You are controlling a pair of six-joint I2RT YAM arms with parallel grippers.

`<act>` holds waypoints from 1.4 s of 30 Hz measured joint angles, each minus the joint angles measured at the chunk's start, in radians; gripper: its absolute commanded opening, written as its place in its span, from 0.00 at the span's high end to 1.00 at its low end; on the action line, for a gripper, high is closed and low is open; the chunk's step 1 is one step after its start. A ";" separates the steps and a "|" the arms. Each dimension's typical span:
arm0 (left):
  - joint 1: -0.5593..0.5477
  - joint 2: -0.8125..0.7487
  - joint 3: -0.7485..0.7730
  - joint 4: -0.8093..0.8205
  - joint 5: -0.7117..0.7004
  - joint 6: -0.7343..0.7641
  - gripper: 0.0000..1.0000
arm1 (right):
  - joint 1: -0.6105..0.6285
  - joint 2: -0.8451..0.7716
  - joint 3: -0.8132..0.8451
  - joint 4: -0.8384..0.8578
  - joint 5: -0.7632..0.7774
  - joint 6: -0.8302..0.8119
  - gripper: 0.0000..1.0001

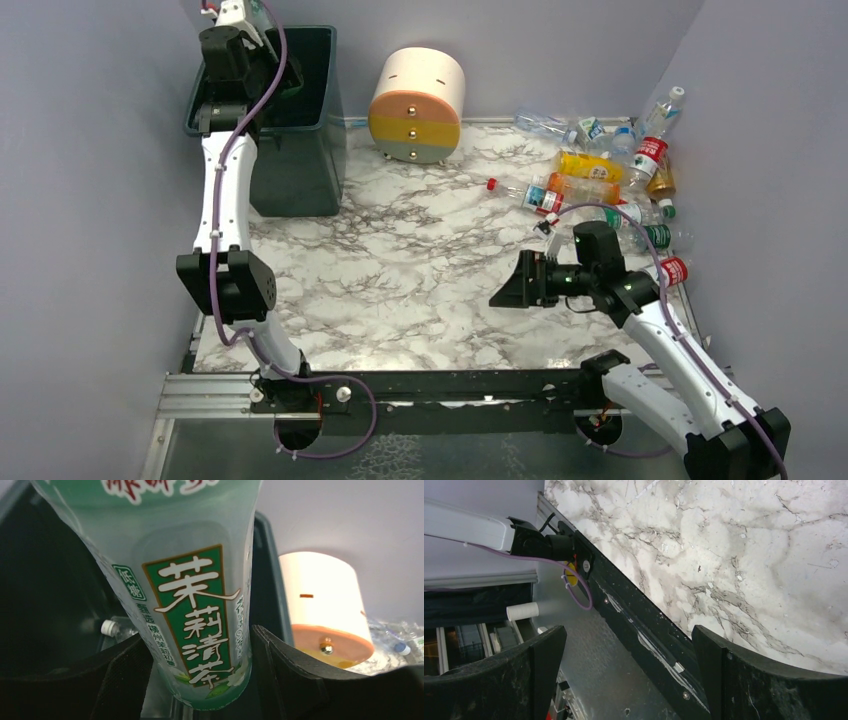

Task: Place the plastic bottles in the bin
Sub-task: Place the plastic bottle in the trash bin, then pick up the plastic bottle at the center of the board.

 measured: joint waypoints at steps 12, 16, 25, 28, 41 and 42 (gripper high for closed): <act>0.003 0.074 -0.026 -0.034 0.007 0.034 0.12 | 0.000 0.020 0.002 0.022 -0.002 -0.008 0.01; 0.003 0.074 -0.026 -0.046 0.007 0.036 0.11 | 0.000 0.011 0.002 0.029 0.001 0.006 0.01; 0.003 -0.026 -0.050 -0.076 0.079 -0.018 0.01 | 0.000 0.053 0.082 0.024 0.177 0.026 0.01; -0.009 -0.169 -0.103 -0.082 0.131 -0.051 0.01 | 0.000 0.149 0.154 0.019 0.293 0.025 0.01; -0.401 -0.564 -0.540 -0.004 0.197 -0.154 0.01 | -0.011 0.608 0.534 0.076 0.734 -0.116 0.00; -0.431 -0.563 -0.593 -0.002 0.191 -0.158 0.01 | -0.013 0.653 0.563 0.095 0.751 -0.147 0.01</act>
